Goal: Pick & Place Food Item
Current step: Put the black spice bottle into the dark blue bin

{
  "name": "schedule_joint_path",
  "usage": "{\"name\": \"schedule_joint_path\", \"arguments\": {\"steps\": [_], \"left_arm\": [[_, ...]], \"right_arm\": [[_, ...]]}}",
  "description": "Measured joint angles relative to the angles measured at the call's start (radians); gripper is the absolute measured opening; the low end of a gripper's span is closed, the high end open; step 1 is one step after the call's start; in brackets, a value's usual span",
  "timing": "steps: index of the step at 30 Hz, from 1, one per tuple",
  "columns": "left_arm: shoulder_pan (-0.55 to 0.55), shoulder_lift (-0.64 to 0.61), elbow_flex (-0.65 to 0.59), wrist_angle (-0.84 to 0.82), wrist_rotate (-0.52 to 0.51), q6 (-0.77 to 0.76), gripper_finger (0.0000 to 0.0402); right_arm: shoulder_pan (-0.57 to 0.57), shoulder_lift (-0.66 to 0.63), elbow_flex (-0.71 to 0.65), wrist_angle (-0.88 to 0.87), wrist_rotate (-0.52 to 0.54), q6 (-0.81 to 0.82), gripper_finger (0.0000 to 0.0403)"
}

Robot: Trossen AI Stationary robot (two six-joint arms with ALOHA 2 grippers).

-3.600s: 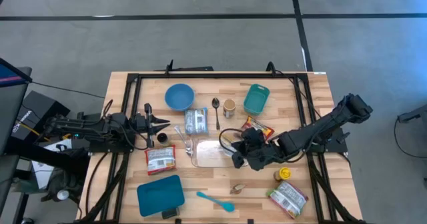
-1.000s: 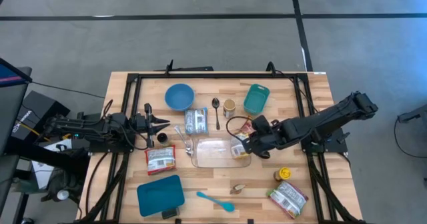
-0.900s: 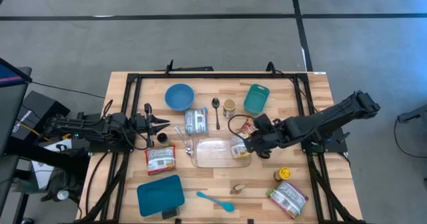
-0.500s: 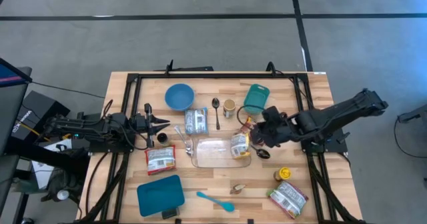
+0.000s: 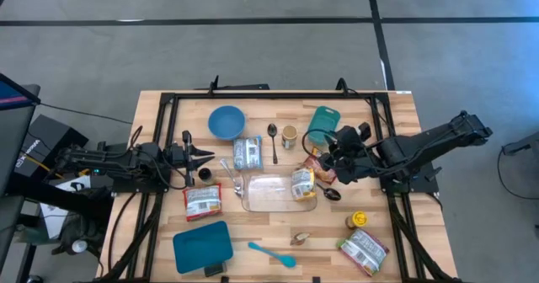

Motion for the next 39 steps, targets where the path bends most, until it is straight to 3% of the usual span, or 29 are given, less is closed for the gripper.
{"name": "schedule_joint_path", "arguments": {"steps": [6, 12, 20, 26, 32, 39], "left_arm": [[0.000, 0.000, 0.000, 0.000, 0.000, 0.000, 0.0044], [0.000, 0.000, 0.000, 0.000, 0.000, 0.000, 0.0044], [0.000, 0.000, 0.000, 0.105, 0.000, -0.109, 0.0044], [0.000, 0.000, 0.000, 0.270, 0.001, -0.208, 0.0044], [0.000, 0.000, 0.000, 0.390, 0.001, -0.217, 0.0044], [-0.012, 0.034, 0.092, 0.222, 0.001, -0.298, 0.0044]], "right_arm": [[0.016, -0.001, -0.090, 0.108, 0.006, -0.016, 0.0081], [0.066, 0.000, -0.170, 0.390, -0.035, -0.245, 0.0081], [0.075, 0.000, -0.219, 0.749, -0.175, -0.575, 0.0081], [0.023, 0.000, -0.285, 0.971, -0.328, -0.710, 0.0081], [-0.024, 0.000, -0.308, 1.031, -0.357, -0.758, 0.0081], [-0.059, 0.000, -0.308, 1.026, -0.357, -0.758, 0.0081]]}}
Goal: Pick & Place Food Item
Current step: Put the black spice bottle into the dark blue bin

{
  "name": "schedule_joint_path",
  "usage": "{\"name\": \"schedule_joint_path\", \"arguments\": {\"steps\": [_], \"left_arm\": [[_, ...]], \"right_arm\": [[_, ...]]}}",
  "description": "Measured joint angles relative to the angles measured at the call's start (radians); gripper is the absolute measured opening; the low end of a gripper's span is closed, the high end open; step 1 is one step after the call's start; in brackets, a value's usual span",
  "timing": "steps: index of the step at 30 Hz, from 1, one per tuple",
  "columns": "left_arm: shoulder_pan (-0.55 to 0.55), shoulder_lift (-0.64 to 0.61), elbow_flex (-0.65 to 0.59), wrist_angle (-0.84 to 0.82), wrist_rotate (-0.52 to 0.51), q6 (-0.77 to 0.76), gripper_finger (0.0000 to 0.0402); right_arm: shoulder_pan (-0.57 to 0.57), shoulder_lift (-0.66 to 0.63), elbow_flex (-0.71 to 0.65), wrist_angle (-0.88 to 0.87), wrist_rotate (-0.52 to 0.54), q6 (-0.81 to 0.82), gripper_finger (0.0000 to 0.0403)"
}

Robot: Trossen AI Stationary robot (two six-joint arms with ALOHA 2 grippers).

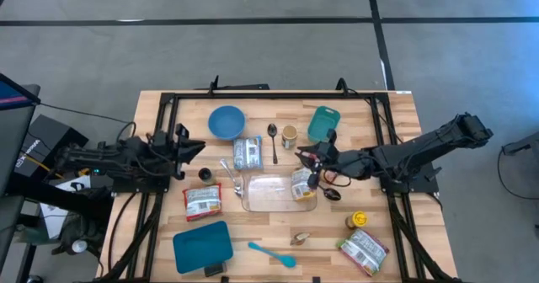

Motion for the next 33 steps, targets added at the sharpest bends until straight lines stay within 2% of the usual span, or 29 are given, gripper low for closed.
{"name": "schedule_joint_path", "arguments": {"steps": [16, 25, 33], "left_arm": [[-0.075, 0.398, 0.382, -0.632, 0.000, -0.183, 0.0044], [-0.128, 0.542, 0.586, -0.963, -0.007, -0.297, 0.0044], [-0.128, 0.662, 0.700, -1.320, -0.015, -0.473, 0.0006]], "right_arm": [[-0.042, 0.000, 0.000, -0.046, 0.000, 0.000, 0.0082], [-0.046, 0.000, 0.000, -0.050, 0.000, 0.000, 0.0082], [-0.046, 0.000, 0.000, -0.051, 0.000, 0.000, 0.0082]]}}
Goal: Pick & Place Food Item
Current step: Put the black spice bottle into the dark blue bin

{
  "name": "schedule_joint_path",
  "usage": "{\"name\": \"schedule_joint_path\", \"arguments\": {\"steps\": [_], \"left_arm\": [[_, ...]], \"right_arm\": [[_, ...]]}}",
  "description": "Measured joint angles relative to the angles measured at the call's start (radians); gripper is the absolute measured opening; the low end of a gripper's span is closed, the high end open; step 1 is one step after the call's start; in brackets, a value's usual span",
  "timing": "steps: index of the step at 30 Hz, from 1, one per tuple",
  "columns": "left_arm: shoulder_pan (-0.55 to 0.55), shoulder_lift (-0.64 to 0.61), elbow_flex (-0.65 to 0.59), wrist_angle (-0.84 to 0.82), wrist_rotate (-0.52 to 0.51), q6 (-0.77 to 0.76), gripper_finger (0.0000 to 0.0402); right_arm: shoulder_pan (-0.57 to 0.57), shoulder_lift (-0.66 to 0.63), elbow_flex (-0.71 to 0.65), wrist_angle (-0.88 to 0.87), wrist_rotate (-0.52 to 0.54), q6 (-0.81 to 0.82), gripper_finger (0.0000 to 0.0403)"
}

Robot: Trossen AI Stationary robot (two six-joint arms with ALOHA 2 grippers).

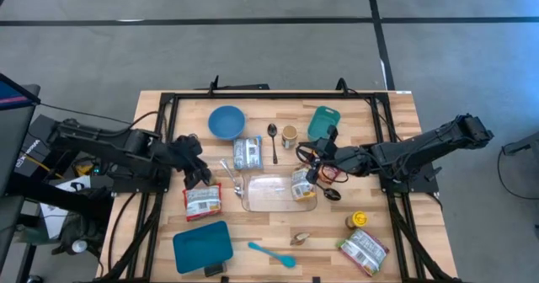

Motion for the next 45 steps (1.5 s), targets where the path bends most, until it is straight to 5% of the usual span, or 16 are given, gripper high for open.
{"name": "schedule_joint_path", "arguments": {"steps": [7, 30, 36, 45], "left_arm": [[0.000, 0.102, 0.024, -0.189, 0.042, -0.076, 0.0001], [0.003, 0.107, 0.025, -0.189, 0.113, 0.009, 0.0006], [0.003, 0.107, 0.025, -0.186, 0.113, 0.009, 0.0065], [0.003, 0.107, 0.025, -0.129, 0.052, 0.008, 0.0221]], "right_arm": [[0.000, 0.000, 0.000, 0.000, 0.000, 0.000, 0.0082], [0.000, 0.000, 0.000, 0.002, 0.000, 0.000, 0.0082], [0.000, 0.000, 0.000, 0.002, 0.000, 0.000, 0.0082], [0.000, 0.000, 0.000, 0.002, 0.001, 0.000, 0.0082]]}}
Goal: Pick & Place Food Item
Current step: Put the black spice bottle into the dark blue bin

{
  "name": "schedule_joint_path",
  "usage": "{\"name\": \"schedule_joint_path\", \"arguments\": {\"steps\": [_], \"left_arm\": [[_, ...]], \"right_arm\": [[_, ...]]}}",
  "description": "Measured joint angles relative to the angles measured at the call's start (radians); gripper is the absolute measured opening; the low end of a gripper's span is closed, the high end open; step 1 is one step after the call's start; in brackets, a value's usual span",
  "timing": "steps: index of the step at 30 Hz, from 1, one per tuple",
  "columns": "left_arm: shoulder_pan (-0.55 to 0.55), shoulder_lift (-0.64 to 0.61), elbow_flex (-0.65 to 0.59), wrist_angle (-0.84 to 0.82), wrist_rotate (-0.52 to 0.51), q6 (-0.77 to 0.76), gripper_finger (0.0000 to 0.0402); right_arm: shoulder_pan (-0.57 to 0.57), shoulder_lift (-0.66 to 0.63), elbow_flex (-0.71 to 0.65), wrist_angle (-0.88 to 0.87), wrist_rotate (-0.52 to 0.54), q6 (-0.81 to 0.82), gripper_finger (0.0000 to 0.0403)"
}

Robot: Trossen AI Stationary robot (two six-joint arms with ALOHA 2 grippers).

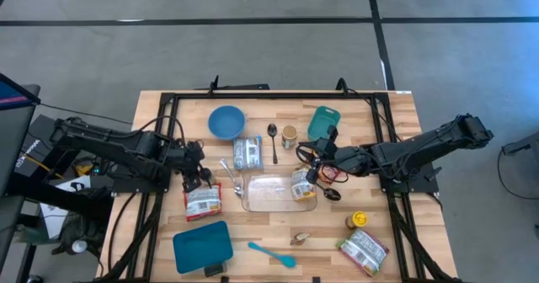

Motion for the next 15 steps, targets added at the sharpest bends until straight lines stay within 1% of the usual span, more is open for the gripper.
{"name": "schedule_joint_path", "arguments": {"steps": [3, 7, 11, 15], "left_arm": [[0.000, 0.002, 0.000, 0.002, 0.000, 0.001, 0.0270], [0.000, 0.004, 0.000, 0.005, -0.024, 0.019, 0.0315], [0.000, 0.004, 0.000, 0.036, -0.053, 0.107, 0.0340], [-0.002, 0.004, -0.001, 0.087, -0.053, 0.188, 0.0348]], "right_arm": [[0.000, 0.000, 0.000, 0.000, 0.000, 0.000, 0.0082], [0.000, 0.000, 0.000, 0.000, 0.000, 0.000, 0.0082], [0.000, 0.000, 0.000, -0.002, 0.000, 0.000, 0.0082], [0.000, 0.000, 0.000, -0.008, 0.000, 0.000, 0.0082]]}}
